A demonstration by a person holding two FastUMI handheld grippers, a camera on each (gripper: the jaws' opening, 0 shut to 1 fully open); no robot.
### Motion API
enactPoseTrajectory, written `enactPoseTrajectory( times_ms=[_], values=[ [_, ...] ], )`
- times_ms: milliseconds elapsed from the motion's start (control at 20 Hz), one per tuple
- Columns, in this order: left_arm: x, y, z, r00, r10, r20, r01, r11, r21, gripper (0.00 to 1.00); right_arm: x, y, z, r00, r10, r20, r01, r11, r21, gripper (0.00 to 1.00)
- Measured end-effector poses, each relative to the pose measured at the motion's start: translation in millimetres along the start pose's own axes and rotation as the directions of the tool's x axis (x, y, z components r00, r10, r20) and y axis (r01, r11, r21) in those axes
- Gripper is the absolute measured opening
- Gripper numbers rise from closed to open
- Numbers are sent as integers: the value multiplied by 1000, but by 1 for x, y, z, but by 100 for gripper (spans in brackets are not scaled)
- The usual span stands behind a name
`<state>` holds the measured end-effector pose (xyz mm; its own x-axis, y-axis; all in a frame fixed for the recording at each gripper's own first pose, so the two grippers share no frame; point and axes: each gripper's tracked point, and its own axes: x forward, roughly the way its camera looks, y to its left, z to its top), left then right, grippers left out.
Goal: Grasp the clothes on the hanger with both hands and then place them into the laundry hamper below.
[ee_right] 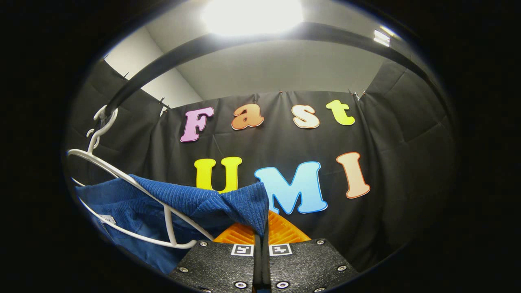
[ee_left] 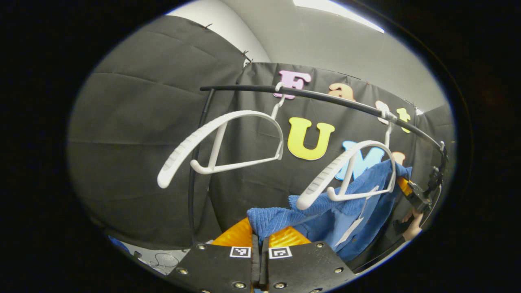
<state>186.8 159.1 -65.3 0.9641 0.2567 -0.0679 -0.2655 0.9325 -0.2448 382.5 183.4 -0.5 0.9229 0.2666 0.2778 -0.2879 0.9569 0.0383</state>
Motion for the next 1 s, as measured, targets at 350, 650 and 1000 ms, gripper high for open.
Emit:
enactPoseTrajectory(
  times_ms=[350,650,1000],
  values=[
    [-3,-4,5,998,-62,25,61,998,30,2,14,-24,0,996,-83,18,83,997,0,0],
    [3,-9,-13,997,-79,-25,80,996,33,1,19,-37,-35,989,-137,-57,131,987,-91,0],
    [1,-18,-44,993,-93,-77,95,995,29,1,-7,-52,-70,978,-138,-156,121,986,-113,0]
  ],
)
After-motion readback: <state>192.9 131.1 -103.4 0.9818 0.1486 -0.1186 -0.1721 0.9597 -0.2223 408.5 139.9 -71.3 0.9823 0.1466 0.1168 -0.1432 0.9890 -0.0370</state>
